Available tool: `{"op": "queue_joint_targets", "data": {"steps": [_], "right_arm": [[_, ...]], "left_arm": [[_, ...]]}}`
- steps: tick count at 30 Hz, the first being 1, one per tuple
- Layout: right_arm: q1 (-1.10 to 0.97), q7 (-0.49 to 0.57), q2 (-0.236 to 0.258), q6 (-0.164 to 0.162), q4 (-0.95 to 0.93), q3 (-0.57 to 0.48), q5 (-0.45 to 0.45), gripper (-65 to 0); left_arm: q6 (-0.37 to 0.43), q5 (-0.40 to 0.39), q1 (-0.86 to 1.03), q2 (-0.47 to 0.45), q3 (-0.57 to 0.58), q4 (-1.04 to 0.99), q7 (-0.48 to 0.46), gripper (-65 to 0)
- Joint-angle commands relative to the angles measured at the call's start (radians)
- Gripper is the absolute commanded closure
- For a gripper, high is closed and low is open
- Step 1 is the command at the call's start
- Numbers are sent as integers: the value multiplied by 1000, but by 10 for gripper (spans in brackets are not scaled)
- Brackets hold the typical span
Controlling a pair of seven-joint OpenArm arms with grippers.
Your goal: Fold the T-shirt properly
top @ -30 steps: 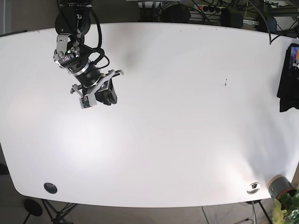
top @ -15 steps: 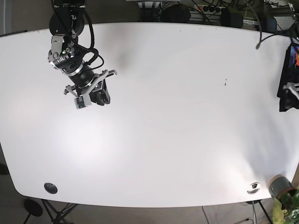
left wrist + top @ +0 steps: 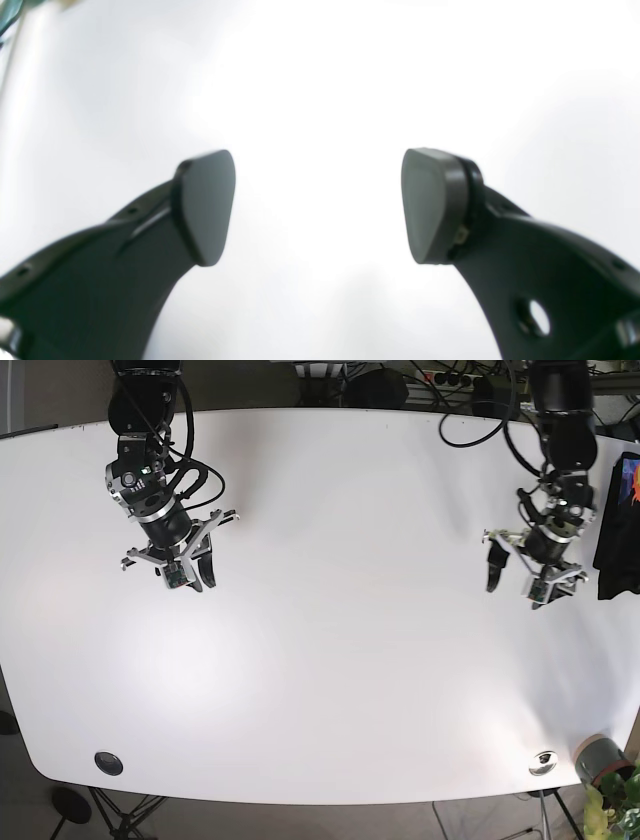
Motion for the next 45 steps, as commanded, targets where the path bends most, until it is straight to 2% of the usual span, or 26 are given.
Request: {"op": "queue_joint_targets", "data": {"steps": [1,7,13,21,24,29,36,45], "right_arm": [[0,79,8,-4,-24,6,-29,-94],[-27,199,7,-4,-70,63,-52,-94],[-86,234,7,-4,-67,116,-18,-94],[-248,237,22,2,11,121,88,-94],[-322,237,28,4,51,121,117,-94],[-373,235,28,5,65,121,160,-94],[-429,234,27,5,67,121,192,-94],[-569,235,22,4,136,121,275,-94]], "left_arm": [[51,35,-18,59,16,71,-31,-474],[137,66,11,185,62,144,-62,-472],[189,67,118,276,137,233,-145,-472],[223,64,295,280,244,398,-143,-471],[223,60,350,279,240,427,-142,-471],[218,58,362,276,146,424,-140,-471],[217,57,364,276,139,433,-112,-471],[217,57,416,276,143,448,-88,-471]]}}
